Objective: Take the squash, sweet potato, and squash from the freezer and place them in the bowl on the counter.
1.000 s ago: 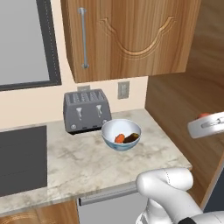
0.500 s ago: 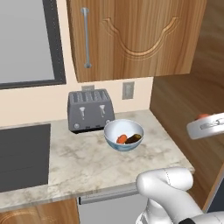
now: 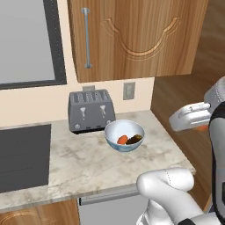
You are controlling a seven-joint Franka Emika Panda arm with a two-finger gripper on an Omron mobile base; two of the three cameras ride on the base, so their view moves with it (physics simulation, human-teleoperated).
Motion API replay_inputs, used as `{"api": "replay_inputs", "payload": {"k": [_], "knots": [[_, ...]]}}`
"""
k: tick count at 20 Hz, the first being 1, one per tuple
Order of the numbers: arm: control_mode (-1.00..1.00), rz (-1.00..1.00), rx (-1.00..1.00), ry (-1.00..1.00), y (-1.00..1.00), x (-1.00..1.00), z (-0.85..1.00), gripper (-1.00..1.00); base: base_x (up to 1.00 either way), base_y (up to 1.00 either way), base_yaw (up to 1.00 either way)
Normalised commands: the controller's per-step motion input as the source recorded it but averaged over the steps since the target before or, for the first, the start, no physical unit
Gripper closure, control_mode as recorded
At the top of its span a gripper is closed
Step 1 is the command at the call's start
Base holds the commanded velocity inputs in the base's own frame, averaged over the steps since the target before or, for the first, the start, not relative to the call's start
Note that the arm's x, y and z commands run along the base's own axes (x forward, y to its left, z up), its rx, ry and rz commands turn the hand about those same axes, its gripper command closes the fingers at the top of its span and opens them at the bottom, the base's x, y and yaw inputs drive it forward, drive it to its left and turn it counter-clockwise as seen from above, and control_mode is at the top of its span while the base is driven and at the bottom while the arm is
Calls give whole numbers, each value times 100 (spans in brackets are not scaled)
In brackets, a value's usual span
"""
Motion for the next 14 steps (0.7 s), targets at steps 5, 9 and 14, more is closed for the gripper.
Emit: {"api": "replay_inputs", "payload": {"k": [5,9,14], "knots": [[-100,1,0,24,2,50,-64,100,0,0,0],[-100,0,-2,11,15,59,-84,100,0,0,0],[-100,3,-1,1,4,59,-65,100,0,0,0]]}}
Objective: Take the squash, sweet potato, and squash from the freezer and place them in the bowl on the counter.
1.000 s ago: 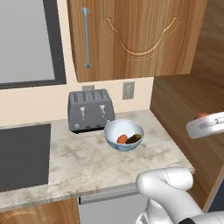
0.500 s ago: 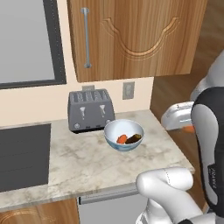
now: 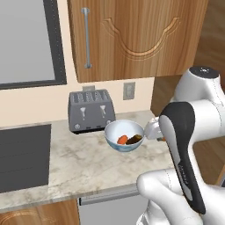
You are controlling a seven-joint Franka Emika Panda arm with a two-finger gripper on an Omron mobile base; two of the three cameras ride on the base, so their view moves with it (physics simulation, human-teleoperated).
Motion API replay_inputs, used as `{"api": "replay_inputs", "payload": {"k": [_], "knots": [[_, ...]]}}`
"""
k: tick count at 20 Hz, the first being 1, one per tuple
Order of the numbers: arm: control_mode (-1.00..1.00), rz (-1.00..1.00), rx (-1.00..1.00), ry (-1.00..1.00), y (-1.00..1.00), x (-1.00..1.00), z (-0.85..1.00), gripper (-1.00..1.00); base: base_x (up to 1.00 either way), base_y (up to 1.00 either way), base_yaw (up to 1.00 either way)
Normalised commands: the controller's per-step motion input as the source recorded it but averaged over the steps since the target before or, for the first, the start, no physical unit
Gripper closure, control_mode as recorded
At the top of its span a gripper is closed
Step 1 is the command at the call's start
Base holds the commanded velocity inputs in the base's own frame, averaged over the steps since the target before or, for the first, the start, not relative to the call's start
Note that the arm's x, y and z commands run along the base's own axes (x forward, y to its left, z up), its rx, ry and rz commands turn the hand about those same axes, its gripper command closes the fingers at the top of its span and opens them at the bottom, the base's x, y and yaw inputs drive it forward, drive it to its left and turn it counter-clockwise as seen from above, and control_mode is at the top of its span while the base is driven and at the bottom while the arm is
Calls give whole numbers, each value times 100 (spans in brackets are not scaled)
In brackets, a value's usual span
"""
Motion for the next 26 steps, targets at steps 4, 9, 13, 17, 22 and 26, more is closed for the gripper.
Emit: {"api": "replay_inputs", "payload": {"k": [4,9,13,17,22,26], "knots": [[-100,4,0,1,0,97,-38,100,0,0,0],[-100,7,0,5,0,95,-43,100,0,0,0],[-100,9,0,7,0,81,-59,100,0,0,0],[-100,10,0,2,0,58,-59,100,0,0,0],[-100,10,0,0,0,51,-61,100,0,0,0],[-100,1,0,0,9,68,-37,100,0,0,0]]}}
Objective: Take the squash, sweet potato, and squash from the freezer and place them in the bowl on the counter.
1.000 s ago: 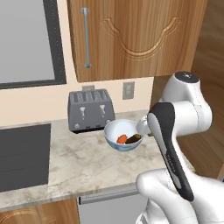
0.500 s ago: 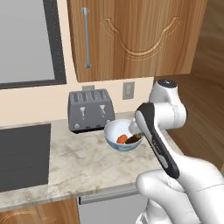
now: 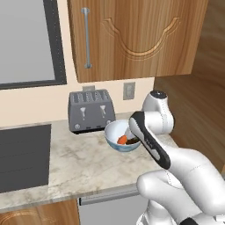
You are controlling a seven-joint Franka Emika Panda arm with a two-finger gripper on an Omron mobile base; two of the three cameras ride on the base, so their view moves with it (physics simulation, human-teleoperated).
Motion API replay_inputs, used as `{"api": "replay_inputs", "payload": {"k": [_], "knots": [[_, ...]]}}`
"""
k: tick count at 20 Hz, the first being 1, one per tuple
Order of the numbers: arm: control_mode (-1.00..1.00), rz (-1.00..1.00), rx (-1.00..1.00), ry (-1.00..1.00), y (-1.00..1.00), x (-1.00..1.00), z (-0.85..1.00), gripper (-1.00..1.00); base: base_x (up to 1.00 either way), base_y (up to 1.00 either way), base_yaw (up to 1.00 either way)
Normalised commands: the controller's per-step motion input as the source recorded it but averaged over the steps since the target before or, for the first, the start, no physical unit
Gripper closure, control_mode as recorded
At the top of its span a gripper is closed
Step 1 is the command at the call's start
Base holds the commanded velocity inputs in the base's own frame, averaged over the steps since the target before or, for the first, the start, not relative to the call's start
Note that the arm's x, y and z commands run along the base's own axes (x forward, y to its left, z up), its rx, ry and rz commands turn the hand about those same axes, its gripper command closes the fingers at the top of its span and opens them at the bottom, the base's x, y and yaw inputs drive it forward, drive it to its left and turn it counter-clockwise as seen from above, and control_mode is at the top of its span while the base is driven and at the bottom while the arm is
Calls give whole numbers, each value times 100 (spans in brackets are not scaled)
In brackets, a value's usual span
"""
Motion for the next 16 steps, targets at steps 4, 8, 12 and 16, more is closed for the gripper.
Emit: {"api": "replay_inputs", "payload": {"k": [4,8,12,16], "knots": [[-100,0,0,0,1,69,-9,100,0,0,0],[-100,0,0,1,9,58,0,100,0,0,0],[-100,0,0,3,19,58,-18,100,0,0,0],[-100,0,0,2,10,49,-12,100,0,0,0]]}}
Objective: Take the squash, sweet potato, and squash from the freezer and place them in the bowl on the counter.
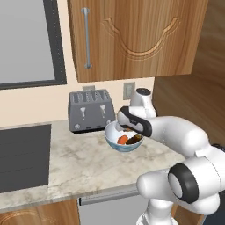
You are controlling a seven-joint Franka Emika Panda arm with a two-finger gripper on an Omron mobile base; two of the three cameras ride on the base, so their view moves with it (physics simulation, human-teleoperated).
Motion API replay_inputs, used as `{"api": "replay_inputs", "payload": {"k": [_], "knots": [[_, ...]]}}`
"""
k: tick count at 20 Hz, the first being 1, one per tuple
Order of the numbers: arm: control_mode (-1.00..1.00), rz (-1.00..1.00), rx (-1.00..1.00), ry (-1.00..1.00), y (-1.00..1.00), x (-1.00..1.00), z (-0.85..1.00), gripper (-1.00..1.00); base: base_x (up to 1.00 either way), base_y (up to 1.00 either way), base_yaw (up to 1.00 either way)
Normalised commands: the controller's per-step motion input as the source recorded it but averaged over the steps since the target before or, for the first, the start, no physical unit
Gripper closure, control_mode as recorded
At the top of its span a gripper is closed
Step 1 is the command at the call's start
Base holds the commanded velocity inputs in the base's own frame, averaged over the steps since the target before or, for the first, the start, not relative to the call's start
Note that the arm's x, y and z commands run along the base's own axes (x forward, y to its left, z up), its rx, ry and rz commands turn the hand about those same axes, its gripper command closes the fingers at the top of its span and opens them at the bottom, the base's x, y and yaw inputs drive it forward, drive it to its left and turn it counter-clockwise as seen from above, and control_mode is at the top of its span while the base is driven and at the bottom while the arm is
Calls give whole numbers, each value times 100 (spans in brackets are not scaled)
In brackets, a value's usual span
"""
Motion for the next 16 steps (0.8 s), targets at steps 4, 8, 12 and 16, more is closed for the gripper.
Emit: {"api": "replay_inputs", "payload": {"k": [4,8,12,16], "knots": [[-100,0,0,0,0,33,-6,100,0,0,0],[-100,0,0,0,0,19,-24,100,0,0,0],[-100,0,0,0,-3,17,-40,100,0,0,0],[-100,0,0,0,-2,17,-34,100,0,0,0]]}}
